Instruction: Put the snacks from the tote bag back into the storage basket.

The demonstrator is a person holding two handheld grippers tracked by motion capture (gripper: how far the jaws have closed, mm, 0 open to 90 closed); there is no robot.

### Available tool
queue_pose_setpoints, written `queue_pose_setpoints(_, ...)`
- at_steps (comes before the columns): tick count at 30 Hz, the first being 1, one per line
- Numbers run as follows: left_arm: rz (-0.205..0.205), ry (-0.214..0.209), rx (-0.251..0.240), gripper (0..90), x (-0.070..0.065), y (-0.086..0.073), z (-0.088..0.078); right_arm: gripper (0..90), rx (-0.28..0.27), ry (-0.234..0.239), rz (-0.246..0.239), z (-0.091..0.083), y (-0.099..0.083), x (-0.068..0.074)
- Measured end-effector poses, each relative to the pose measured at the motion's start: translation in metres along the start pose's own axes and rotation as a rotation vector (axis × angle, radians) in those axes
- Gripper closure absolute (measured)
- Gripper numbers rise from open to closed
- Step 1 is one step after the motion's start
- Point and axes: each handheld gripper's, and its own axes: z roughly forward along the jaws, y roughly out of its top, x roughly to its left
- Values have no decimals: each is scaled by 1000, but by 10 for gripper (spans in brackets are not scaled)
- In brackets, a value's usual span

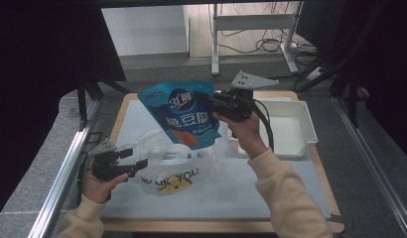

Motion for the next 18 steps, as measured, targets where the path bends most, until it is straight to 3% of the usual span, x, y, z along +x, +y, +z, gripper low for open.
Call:
queue_pose_setpoints(8,-7,1,-1,199,0,0,1,891,-2,-51,-15,-19,5,-9)
queue_pose_setpoints(18,-8,2,4,199,1,-1,1,891,-19,-79,-10,-33,7,-17)
